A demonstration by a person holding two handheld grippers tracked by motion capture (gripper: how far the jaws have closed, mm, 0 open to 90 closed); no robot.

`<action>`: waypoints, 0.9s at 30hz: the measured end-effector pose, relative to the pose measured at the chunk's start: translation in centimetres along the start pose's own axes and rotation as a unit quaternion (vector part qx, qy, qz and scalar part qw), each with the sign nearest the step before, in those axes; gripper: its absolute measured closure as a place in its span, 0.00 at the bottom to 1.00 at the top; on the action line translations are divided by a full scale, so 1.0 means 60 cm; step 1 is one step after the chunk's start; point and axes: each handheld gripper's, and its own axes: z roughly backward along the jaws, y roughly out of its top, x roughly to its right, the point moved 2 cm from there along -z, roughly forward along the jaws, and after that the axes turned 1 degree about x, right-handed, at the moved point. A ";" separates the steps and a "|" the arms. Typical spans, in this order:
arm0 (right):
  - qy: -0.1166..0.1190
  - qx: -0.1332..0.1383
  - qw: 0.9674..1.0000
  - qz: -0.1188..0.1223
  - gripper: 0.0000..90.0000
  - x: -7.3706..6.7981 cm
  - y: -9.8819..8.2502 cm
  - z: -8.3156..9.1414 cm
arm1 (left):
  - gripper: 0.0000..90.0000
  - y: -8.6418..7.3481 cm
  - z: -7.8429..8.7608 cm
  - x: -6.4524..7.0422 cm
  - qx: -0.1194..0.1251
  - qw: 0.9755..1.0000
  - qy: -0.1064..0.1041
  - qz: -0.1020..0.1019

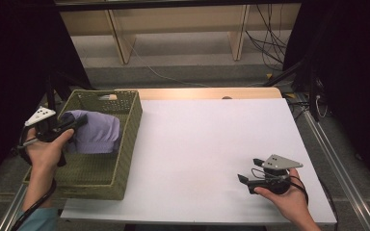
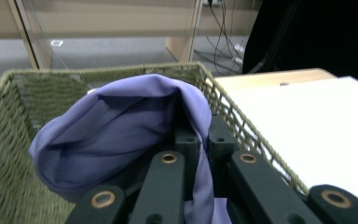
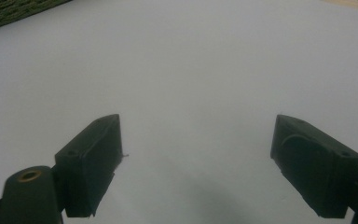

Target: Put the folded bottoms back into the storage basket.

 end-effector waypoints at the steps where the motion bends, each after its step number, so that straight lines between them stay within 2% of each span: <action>1: -0.001 -0.002 1.000 0.000 0.19 0.000 0.000 0.000 | 0.95 -0.004 0.002 -0.001 -0.008 1.000 0.002 -0.001; 5: -0.002 -0.001 1.000 0.000 0.19 -0.001 0.001 0.000 | 0.95 -0.021 0.004 -0.007 -0.037 0.999 0.006 0.002; 11: -0.002 0.000 1.000 -0.001 0.19 0.000 0.001 -0.001 | 0.95 -0.036 0.004 -0.014 -0.066 0.998 0.012 0.010; 16: 0.000 -0.003 1.000 0.001 0.19 0.000 0.000 -0.002 | 0.95 -0.042 0.004 -0.020 -0.088 0.996 0.034 0.007; 20: -0.001 -0.002 1.000 0.001 0.19 -0.001 0.001 -0.001 | 0.95 -0.050 0.001 -0.028 -0.113 0.992 0.050 0.004; 24: 0.000 -0.002 1.000 0.000 0.19 -0.001 0.000 -0.002 | 0.93 -0.056 -0.002 -0.034 -0.128 0.990 0.066 0.004; 27: 0.000 -0.003 1.000 0.002 0.19 -0.001 0.000 -0.002 | 0.91 -0.059 -0.002 -0.037 -0.143 0.986 0.082 -0.003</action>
